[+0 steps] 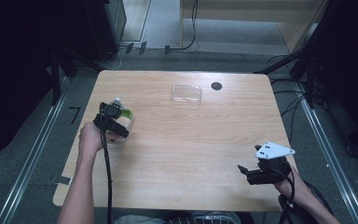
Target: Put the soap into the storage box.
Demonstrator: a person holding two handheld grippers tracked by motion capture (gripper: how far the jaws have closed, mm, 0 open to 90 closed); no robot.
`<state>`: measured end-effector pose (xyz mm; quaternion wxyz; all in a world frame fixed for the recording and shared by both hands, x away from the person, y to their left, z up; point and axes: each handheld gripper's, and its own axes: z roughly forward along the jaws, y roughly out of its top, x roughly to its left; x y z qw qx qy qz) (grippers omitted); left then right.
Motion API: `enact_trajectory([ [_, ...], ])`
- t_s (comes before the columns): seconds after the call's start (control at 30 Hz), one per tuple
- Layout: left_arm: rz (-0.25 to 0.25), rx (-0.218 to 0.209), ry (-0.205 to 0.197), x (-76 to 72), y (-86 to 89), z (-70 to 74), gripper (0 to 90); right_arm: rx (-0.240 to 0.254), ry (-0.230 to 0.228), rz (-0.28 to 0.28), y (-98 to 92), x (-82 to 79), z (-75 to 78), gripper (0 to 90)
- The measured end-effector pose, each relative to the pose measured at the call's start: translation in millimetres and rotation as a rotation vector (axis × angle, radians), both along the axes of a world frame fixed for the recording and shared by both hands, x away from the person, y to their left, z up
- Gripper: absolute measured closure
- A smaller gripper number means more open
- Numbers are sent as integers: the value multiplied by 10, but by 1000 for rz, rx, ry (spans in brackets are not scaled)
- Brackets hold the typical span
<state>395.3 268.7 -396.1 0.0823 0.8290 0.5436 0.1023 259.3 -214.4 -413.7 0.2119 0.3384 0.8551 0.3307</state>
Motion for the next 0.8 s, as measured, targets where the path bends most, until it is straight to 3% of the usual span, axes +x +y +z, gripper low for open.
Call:
enact_trajectory([
  [0.8, 58, -23, -59, 120, 65, -16, 338, -1, 1, -1, 0, 3, -3, 134],
])
